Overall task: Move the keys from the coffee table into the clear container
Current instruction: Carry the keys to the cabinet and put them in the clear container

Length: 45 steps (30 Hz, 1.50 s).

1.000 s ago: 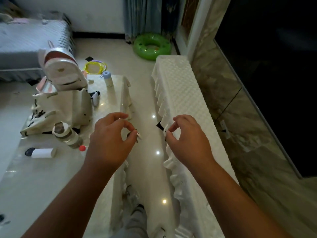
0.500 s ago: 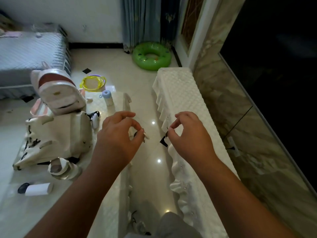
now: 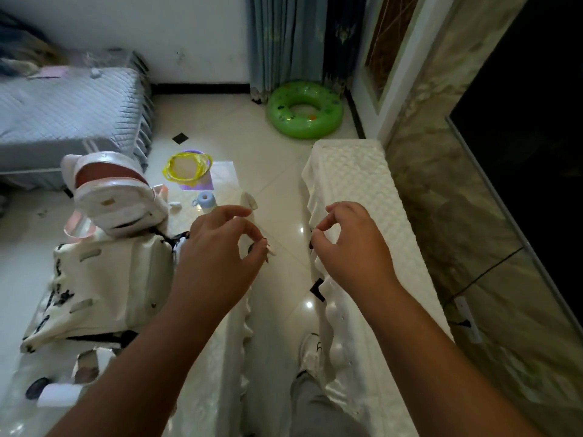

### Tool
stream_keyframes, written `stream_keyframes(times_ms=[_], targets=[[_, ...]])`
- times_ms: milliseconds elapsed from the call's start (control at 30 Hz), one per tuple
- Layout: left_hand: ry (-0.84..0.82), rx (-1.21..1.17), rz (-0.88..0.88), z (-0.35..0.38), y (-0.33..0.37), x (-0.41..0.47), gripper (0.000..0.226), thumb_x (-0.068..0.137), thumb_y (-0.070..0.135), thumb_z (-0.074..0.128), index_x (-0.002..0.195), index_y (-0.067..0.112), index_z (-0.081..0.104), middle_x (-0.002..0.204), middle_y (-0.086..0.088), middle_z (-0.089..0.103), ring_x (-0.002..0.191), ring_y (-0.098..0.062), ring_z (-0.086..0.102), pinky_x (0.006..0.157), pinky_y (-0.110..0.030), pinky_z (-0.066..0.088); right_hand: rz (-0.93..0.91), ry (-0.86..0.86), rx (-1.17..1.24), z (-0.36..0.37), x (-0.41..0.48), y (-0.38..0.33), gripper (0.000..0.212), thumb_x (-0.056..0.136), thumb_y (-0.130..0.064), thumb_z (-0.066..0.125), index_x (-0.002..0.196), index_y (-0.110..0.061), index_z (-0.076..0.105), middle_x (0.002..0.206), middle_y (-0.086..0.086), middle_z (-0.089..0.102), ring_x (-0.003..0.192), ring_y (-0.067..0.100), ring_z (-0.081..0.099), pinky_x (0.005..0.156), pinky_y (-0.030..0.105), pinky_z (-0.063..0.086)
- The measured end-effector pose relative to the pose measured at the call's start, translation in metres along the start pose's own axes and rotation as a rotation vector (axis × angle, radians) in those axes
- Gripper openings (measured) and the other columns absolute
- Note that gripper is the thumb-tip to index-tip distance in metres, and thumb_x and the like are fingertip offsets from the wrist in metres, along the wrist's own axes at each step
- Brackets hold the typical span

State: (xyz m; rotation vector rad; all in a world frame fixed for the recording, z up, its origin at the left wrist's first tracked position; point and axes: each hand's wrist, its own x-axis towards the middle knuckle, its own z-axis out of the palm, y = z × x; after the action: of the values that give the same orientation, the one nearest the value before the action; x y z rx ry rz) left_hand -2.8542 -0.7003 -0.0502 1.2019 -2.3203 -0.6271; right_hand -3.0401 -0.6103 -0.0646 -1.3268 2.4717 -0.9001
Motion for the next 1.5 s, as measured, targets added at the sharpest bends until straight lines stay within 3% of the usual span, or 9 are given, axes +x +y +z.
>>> stream_keyframes(times_ms=[200,433,600,733,900,1100,1267,1500], targets=[[0.052,0.011,-0.022,0.025,0.010,0.102,0.008,0.077,0.034,0.072,0.079,0.032,0.065,0.120,0.015,0.058,0.115,-0.017,0.049,0.092,-0.026,0.030,-0.048,-0.039,0.046,0.000,0.110,0.018,0.009,0.083,-0.034,0.063,0.081,-0.030,0.056,0.114,-0.016,0.054,0.103,0.007,0.053,0.081,0.032,0.050],[0.059,0.008,-0.064,0.046,0.014,0.193,0.007,0.078,0.034,0.071,0.080,0.032,0.065,0.122,0.014,0.056,0.114,-0.017,0.047,0.090,-0.038,0.040,-0.052,-0.067,0.039,0.000,0.209,0.028,0.008,0.083,-0.033,0.063,0.081,-0.028,0.057,0.112,-0.015,0.054,0.100,0.008,0.054,0.078,0.033,0.049],[0.040,-0.028,-0.066,0.064,0.002,0.256,0.006,0.077,0.035,0.070,0.080,0.033,0.065,0.123,0.019,0.055,0.117,-0.014,0.043,0.087,-0.032,0.036,-0.036,-0.080,0.032,0.011,0.268,0.036,0.008,0.084,-0.032,0.063,0.083,-0.026,0.059,0.114,-0.014,0.055,0.104,0.008,0.052,0.078,0.031,0.048],[0.011,-0.050,-0.016,0.076,-0.014,0.309,0.004,0.078,0.034,0.069,0.081,0.033,0.065,0.124,0.017,0.055,0.116,-0.011,0.041,0.093,-0.039,0.040,-0.020,-0.073,0.012,0.024,0.315,0.037,0.006,0.083,-0.029,0.064,0.083,-0.024,0.060,0.116,-0.011,0.055,0.106,0.011,0.052,0.081,0.031,0.046],[-0.075,-0.034,0.054,0.081,-0.039,0.403,0.006,0.078,0.034,0.070,0.080,0.034,0.065,0.123,0.016,0.056,0.117,-0.015,0.046,0.088,-0.032,0.038,0.066,-0.030,-0.069,0.046,0.386,0.028,0.008,0.083,-0.032,0.065,0.083,-0.026,0.059,0.115,-0.010,0.056,0.105,0.011,0.052,0.082,0.031,0.047],[-0.140,-0.043,0.108,0.075,-0.059,0.493,0.003,0.081,0.035,0.068,0.083,0.034,0.065,0.125,0.016,0.054,0.122,-0.014,0.040,0.093,-0.035,0.036,0.140,0.024,-0.097,0.063,0.445,0.012,0.008,0.082,-0.031,0.064,0.084,-0.026,0.059,0.115,-0.009,0.056,0.103,0.013,0.052,0.080,0.035,0.049],[-0.158,-0.047,0.150,0.079,-0.064,0.543,0.005,0.082,0.036,0.069,0.083,0.035,0.064,0.126,0.016,0.054,0.123,-0.015,0.041,0.095,-0.043,0.039,0.174,0.038,-0.089,0.069,0.483,0.010,0.008,0.082,-0.031,0.064,0.084,-0.025,0.059,0.115,-0.008,0.056,0.107,0.014,0.052,0.083,0.037,0.048],[-0.166,-0.059,0.160,0.098,-0.063,0.600,0.005,0.080,0.036,0.069,0.083,0.034,0.065,0.123,0.018,0.054,0.119,-0.014,0.041,0.090,-0.040,0.041,0.236,0.101,-0.061,0.077,0.538,0.025,0.007,0.081,-0.030,0.064,0.080,-0.026,0.059,0.114,-0.011,0.056,0.104,0.010,0.052,0.081,0.036,0.050]])
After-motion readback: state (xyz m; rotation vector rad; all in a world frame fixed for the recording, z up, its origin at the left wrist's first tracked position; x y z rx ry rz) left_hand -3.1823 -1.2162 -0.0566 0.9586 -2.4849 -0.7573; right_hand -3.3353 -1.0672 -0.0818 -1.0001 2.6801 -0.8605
